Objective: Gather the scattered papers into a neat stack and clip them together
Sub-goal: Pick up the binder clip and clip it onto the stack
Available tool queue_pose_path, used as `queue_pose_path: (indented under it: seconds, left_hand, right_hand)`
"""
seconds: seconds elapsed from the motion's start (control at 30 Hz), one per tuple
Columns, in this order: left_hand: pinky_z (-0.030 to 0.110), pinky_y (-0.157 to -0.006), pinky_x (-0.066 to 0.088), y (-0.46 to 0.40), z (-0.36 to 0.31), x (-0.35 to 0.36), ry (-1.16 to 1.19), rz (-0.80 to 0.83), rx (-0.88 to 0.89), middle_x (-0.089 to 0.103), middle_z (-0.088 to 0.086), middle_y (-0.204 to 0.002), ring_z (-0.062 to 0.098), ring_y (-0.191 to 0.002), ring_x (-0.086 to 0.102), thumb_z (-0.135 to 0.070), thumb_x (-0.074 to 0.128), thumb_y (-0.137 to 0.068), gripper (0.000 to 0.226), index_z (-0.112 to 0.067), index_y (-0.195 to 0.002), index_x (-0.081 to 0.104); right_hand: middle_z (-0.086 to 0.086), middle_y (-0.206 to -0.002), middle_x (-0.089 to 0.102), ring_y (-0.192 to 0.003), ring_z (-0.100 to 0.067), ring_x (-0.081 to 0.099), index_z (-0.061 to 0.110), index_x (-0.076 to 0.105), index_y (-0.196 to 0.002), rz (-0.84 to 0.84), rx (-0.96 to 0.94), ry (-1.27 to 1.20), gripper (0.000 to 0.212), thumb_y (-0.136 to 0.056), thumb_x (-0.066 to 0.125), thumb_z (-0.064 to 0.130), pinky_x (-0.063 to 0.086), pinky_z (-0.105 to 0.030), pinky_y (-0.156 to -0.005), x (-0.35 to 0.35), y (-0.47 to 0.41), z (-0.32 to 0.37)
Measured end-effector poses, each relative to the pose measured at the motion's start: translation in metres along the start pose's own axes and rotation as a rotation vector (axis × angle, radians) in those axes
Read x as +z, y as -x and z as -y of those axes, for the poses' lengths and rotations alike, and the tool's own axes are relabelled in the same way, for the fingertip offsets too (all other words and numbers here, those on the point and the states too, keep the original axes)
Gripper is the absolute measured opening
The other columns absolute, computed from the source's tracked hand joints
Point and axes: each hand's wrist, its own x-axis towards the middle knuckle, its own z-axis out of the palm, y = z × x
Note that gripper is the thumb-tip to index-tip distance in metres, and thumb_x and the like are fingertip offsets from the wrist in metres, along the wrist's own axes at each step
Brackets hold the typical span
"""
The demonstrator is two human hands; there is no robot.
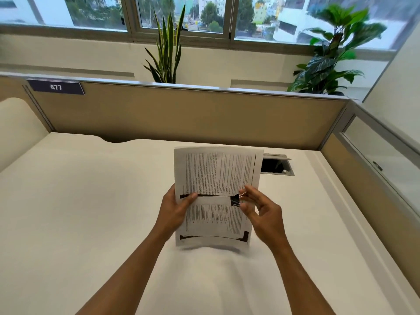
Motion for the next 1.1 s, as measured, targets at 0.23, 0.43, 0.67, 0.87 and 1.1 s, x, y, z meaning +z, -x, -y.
queue_pose_path:
  seconds: [0.23,0.43,0.67,0.87,1.1]
  left_hand:
    - [0.016,-0.067,0.056,0.006,0.002,-0.001,0.02,-0.027,0.057,0.07,-0.005,-0.104,0.003,-0.097,0.067,-0.005,0.065,-0.088,0.028,-0.023,-0.109,0.061]
    - [0.021,-0.071,0.058,0.01,0.006,-0.004,0.052,-0.051,0.058,0.068,0.001,-0.107,0.015,-0.102,0.066,-0.006,0.072,-0.082,0.036,-0.025,-0.11,0.06]
    - [0.027,-0.067,0.06,0.003,-0.026,-0.014,0.08,-0.08,0.142,0.069,-0.003,-0.103,0.017,-0.093,0.07,-0.03,0.062,-0.082,0.027,-0.024,-0.107,0.054]
    - [0.031,-0.068,0.06,-0.003,-0.041,-0.013,0.103,-0.061,0.198,0.069,0.003,-0.096,0.024,-0.089,0.069,-0.031,0.056,-0.086,0.021,-0.019,-0.104,0.058]
    - [0.026,-0.065,0.058,-0.004,-0.045,-0.011,0.118,-0.077,0.179,0.07,0.0,-0.093,0.015,-0.084,0.069,-0.024,0.058,-0.093,0.012,-0.019,-0.103,0.061]
  right_hand:
    - [0.02,-0.119,0.059,-0.113,0.022,0.047,0.019,0.053,-0.131,0.028,-0.088,0.23,0.058,-0.077,0.073,0.02,0.038,-0.007,-0.097,0.001,0.015,0.005]
    - [0.018,-0.12,0.058,-0.112,0.021,0.048,0.022,0.055,-0.126,0.028,-0.126,0.292,0.054,-0.076,0.076,0.014,0.039,-0.005,-0.096,0.004,0.026,0.001]
    - [0.019,-0.121,0.057,-0.112,0.021,0.048,0.025,0.056,-0.124,0.052,-0.116,0.312,0.049,-0.078,0.073,0.025,0.04,-0.011,-0.097,0.002,0.025,0.001]
    - [0.002,-0.127,0.06,-0.118,0.016,0.047,0.029,0.056,-0.121,0.077,-0.078,0.317,0.05,-0.077,0.075,0.016,0.041,-0.028,-0.102,0.005,0.024,0.004]
    - [0.032,-0.126,0.046,-0.141,0.001,0.008,0.041,0.058,-0.121,0.02,-0.109,0.444,0.047,-0.075,0.069,0.038,0.024,-0.053,-0.114,-0.003,0.036,0.02]
